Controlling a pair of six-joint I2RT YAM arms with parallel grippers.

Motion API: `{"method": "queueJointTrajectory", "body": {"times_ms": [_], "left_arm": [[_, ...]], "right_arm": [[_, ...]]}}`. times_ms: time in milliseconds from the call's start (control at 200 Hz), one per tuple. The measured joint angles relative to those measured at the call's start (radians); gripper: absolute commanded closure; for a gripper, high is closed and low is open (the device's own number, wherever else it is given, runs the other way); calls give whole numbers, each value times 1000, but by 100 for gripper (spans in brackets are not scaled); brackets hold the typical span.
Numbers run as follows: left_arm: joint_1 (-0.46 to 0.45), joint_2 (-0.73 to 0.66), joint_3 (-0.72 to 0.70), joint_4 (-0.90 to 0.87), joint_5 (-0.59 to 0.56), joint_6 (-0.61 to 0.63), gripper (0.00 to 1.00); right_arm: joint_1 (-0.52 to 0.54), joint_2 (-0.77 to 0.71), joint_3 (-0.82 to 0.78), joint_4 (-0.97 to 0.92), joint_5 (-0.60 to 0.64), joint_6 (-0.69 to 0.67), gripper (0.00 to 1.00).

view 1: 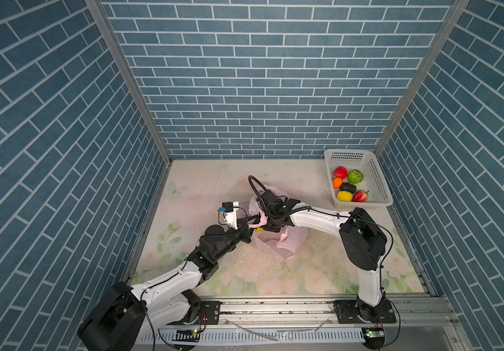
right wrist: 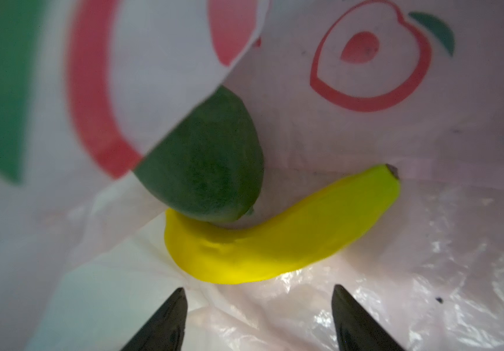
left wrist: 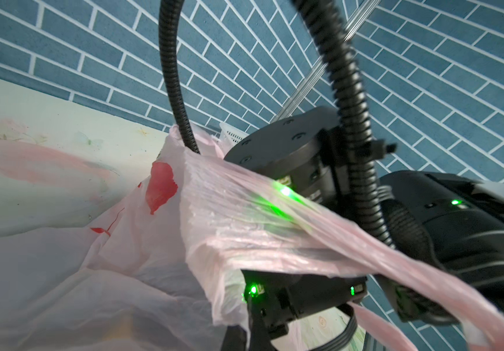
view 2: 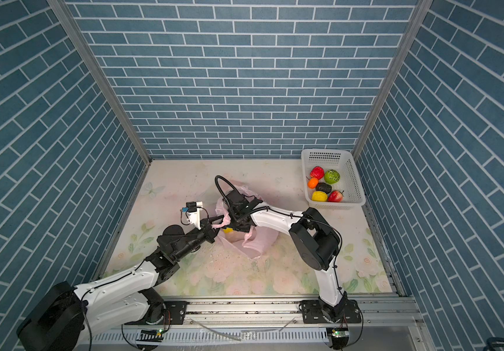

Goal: Untie the knot of the plastic bag and take out the fruit
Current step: Pick up the fruit from the plastic bag.

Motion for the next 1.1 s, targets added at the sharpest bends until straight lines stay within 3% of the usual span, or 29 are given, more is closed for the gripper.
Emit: {"method": "queueJointTrajectory", "body": {"times_ms": [485, 835, 1100], "left_arm": [[3, 32, 26, 99, 9, -23, 96], [3, -58, -3, 66, 9, -29, 96], [3, -156, -52, -2, 28, -33, 96]], "right_arm": [[-31, 67, 21, 21, 31, 118, 30], [-33, 89, 43, -14, 64, 150, 79], [-33, 49, 26, -21, 131, 149, 95]]}}
